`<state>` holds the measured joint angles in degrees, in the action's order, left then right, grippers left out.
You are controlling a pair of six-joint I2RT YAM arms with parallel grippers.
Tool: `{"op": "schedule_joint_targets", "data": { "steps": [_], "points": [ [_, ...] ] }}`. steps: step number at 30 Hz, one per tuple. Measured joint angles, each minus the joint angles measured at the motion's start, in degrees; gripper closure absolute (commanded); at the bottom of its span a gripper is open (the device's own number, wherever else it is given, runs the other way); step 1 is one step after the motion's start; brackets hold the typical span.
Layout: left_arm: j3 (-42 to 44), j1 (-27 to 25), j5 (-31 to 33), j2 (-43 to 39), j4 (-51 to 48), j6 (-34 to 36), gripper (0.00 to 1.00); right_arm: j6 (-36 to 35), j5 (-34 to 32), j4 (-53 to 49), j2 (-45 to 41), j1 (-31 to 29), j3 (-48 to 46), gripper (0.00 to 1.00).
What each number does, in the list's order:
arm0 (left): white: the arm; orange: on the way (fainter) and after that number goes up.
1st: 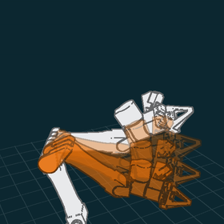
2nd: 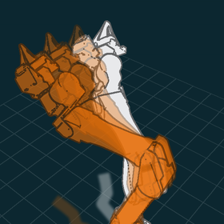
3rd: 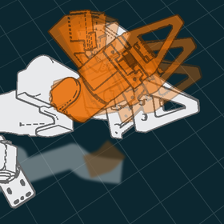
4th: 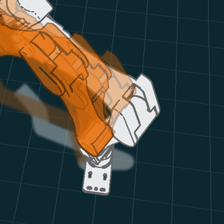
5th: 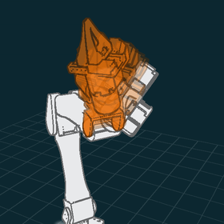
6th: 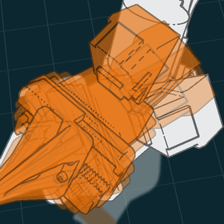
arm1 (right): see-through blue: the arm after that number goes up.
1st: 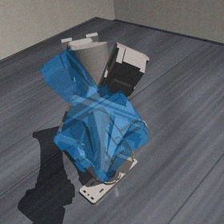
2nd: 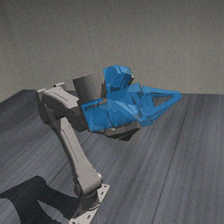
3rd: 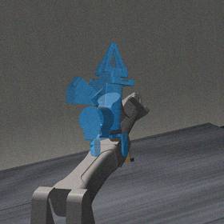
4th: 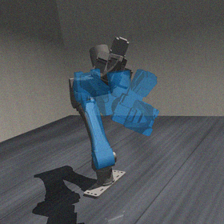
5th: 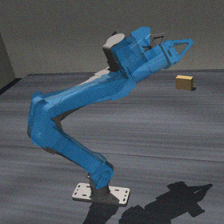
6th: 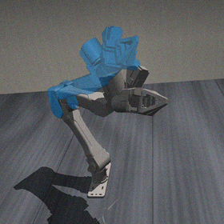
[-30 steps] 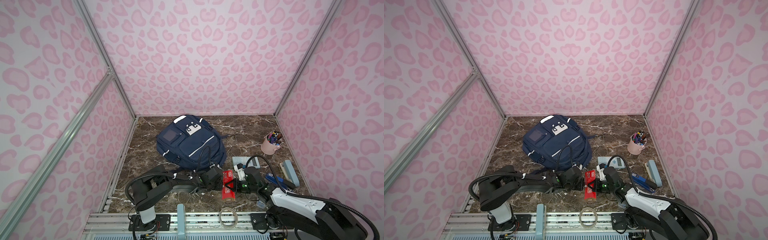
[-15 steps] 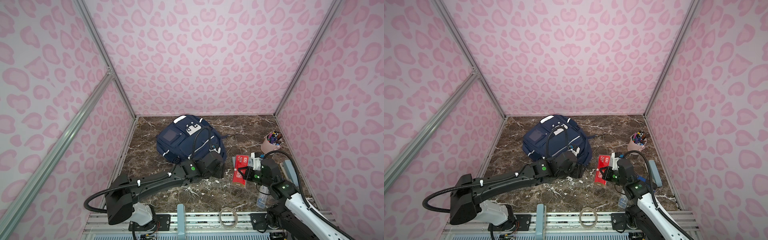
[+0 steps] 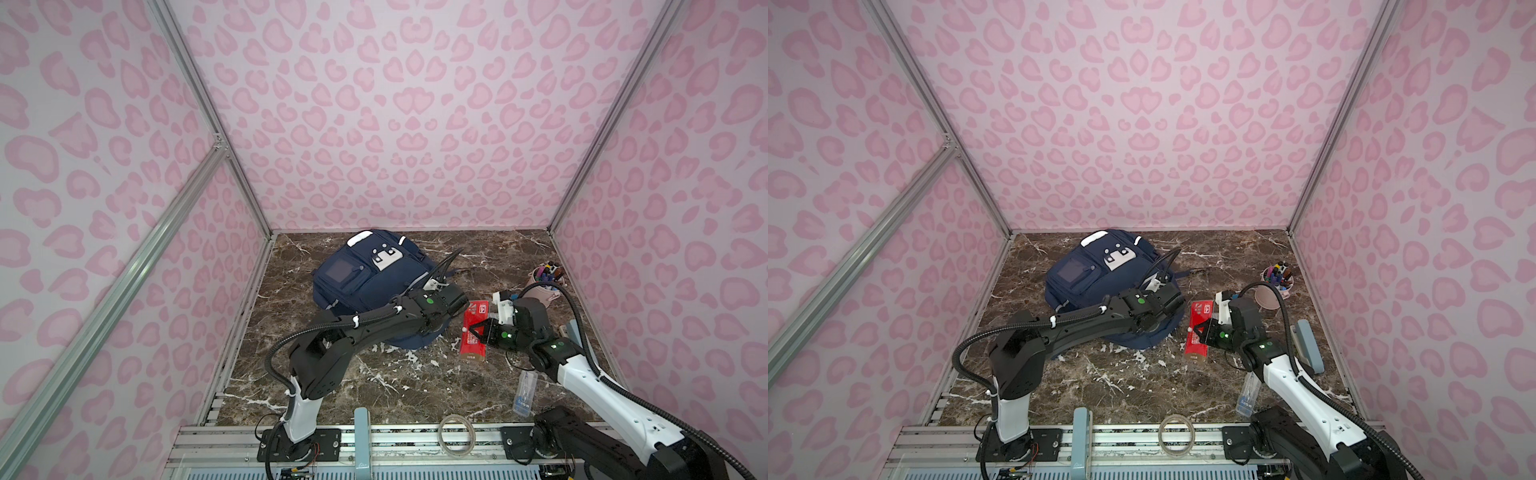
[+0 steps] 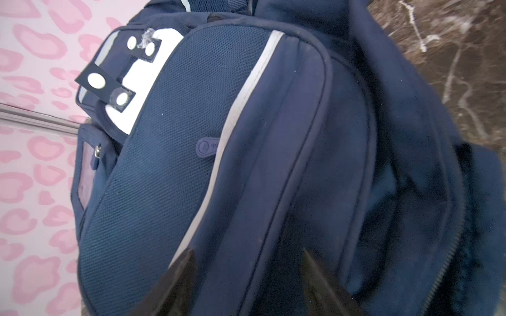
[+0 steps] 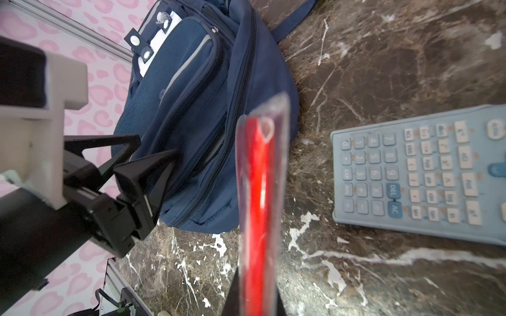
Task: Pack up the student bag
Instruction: 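Insert the red packet into the backpack with the right gripper while the left holds it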
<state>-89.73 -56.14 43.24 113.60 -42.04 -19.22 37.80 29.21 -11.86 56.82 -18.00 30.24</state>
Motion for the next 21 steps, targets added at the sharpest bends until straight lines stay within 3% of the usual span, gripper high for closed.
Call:
{"op": "schedule_joint_targets", "data": {
  "steps": [1,2,9,15,21],
  "points": [
    [-0.46,0.52,0.24,0.59,-0.2,0.63,0.95,0.02,0.42,0.76,0.61,0.0,-0.09,1.0],
    [-0.81,1.07,-0.07,0.87,-0.22,1.4,0.97,0.02,0.81,1.49,1.27,0.0,-0.09,1.0],
    [-1.55,3.82,-2.75,-6.51,-0.79,4.31,0.97,1.86,3.98,9.77,8.0,-2.73,1.05,1.0],
    [0.81,10.67,-15.08,-19.08,1.46,5.14,0.97,4.28,4.17,18.99,18.38,-7.39,8.72,1.0],
    [1.42,14.29,-24.41,-21.92,1.64,5.75,0.97,6.75,2.36,25.27,36.83,-12.17,23.5,1.0]
  ]
}}
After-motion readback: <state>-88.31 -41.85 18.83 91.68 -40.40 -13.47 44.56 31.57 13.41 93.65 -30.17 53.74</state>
